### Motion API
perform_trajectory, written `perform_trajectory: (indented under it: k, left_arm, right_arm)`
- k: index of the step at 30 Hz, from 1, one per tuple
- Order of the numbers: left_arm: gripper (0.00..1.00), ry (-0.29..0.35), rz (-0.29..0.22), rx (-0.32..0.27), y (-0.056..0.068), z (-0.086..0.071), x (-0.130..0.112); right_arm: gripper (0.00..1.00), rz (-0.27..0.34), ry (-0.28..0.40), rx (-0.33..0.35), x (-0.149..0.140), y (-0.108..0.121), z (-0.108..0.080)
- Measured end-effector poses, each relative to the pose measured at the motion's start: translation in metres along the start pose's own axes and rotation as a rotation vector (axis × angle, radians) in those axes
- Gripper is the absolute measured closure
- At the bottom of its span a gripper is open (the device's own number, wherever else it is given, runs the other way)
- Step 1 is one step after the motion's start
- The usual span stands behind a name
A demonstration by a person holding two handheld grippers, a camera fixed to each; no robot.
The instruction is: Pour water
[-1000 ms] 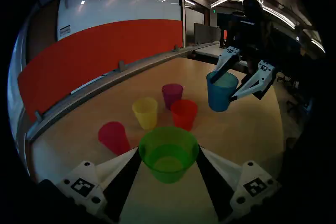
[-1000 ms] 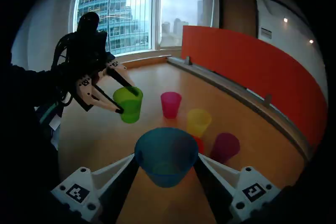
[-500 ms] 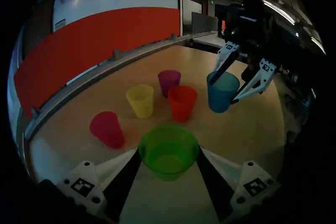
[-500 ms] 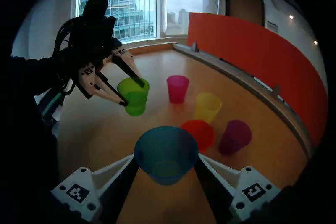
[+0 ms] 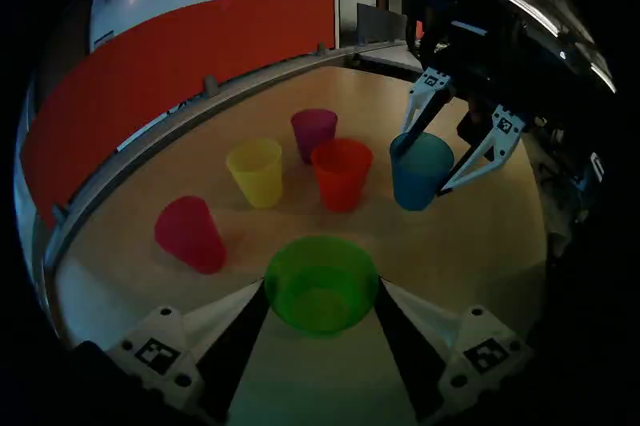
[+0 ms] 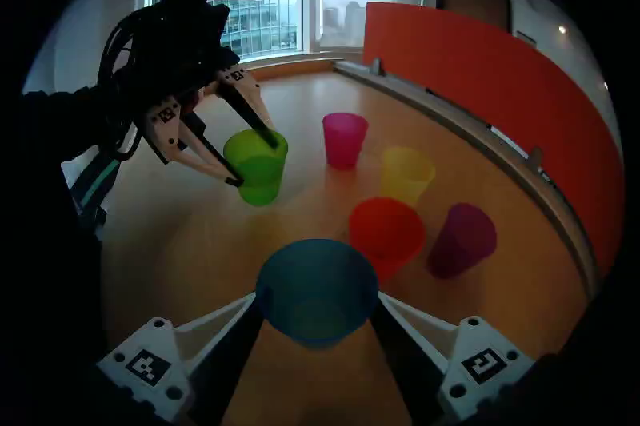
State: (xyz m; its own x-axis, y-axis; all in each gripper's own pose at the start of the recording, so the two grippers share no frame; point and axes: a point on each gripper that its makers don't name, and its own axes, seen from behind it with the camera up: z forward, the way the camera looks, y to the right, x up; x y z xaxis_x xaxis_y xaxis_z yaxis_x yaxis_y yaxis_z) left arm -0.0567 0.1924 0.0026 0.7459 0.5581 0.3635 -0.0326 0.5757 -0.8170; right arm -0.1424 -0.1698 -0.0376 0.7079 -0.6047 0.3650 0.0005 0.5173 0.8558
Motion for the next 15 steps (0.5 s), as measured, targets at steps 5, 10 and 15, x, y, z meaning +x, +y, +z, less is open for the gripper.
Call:
perform_trajectory:
  k: [5, 10, 15]
  left_arm:
    - [0.13, -0.016, 0.003, -0.003, 0.000, 0.004, -0.005]
    - [0.13, -0.027, -0.003, -0.009, 0.000, 0.007, -0.010]
    - [0.13, -0.034, -0.009, -0.013, 0.001, 0.011, -0.015]
  right_arm:
    - [0.09, -0.001, -0.015, 0.004, -0.006, -0.001, 0.004]
    - [0.10, 0.001, -0.021, 0.005, -0.009, -0.001, 0.006]
    - [0.10, 0.004, -0.025, 0.005, -0.013, -0.001, 0.008]
